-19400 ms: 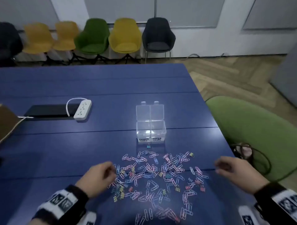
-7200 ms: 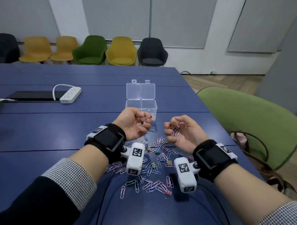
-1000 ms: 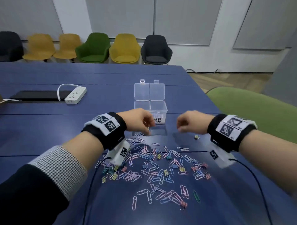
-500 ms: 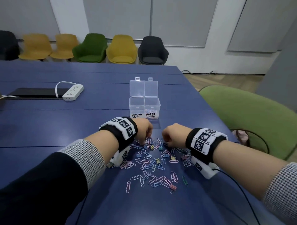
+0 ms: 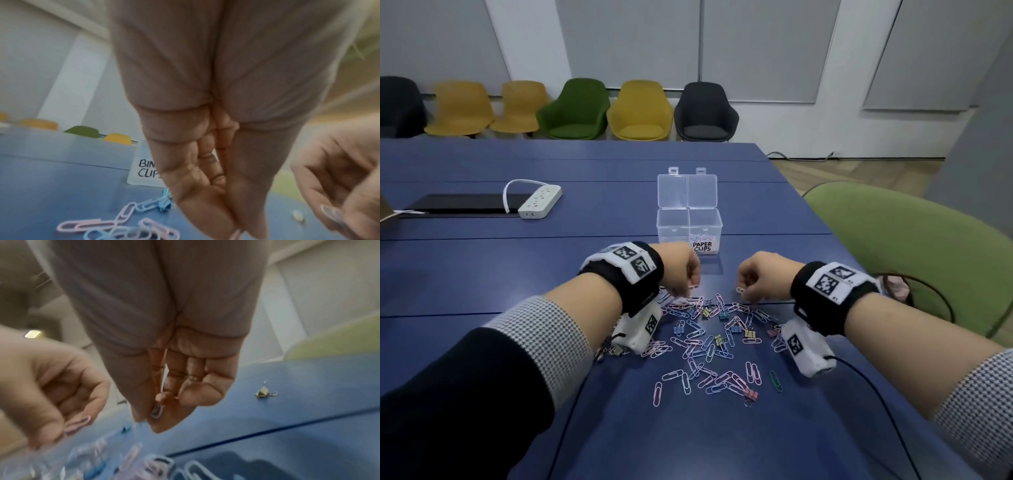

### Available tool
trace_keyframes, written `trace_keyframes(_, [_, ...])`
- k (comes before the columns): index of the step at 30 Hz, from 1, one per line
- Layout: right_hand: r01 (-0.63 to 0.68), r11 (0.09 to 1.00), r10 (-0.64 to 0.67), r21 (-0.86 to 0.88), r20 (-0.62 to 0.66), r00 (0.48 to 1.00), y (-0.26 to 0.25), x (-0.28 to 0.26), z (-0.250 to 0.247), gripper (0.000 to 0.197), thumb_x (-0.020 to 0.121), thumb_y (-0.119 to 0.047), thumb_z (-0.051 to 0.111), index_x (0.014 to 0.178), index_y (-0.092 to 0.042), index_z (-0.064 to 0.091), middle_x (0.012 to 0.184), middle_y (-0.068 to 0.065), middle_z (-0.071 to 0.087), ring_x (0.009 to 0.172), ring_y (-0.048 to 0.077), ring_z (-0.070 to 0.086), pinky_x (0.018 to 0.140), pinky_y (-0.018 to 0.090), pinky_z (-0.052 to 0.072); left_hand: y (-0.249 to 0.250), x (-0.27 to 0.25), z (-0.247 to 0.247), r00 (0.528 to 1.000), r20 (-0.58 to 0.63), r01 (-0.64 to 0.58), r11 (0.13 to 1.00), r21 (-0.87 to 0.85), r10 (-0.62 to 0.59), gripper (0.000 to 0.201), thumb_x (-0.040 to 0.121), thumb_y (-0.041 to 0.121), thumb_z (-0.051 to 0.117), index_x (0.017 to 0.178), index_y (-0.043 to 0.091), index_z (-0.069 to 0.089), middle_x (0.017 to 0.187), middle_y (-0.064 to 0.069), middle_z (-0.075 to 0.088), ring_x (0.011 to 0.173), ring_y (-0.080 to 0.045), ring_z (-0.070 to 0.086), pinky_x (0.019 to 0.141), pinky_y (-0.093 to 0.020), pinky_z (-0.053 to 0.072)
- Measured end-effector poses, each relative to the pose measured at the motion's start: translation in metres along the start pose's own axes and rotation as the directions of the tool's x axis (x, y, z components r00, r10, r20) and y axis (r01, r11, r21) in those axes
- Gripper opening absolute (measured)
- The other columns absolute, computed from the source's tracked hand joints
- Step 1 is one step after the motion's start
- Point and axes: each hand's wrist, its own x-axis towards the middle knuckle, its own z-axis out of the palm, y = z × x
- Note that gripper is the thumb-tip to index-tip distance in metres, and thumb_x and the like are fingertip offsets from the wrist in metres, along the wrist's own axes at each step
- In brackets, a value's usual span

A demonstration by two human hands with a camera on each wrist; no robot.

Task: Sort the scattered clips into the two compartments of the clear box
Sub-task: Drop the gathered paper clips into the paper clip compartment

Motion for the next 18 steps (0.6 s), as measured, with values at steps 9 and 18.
trace_keyframes(9, [0.028,0.047,0.085,0.998,-0.032,0.996,0.031,-0.029,-0.016,0.015,0.092,0.002,0.046,0.091,-0.005,0.060,0.065,0.000,0.057,0.053,0.007,0.058,0.050,0.018,0.050,-0.039,-0.027,-0.018,0.979,-0.181,-0.180,-0.021,-0.984,0.097,0.034,0.056,-0.004,0.084,0.084,0.005,0.066,0.074,-0.004,0.065,0.063,-0.014,0.064,0.065,-0.025,0.058])
trace_keyframes(18, [-0.110,0.229,0.236,0.967,0.055,0.970,0.036,-0.027,-0.011,0.028,0.095,-0.021,0.047,0.068,-0.014,0.049,0.054,-0.003,0.033,0.041,0.010,0.028,0.038,0.018,0.027,-0.033,-0.022,0.002,0.986,0.072,0.039,-0.216,-0.976,-0.149,0.017,0.085,0.015,0.043,0.069,0.011,0.046,0.062,-0.001,0.043,0.047,-0.011,0.037,0.040,-0.017,0.033])
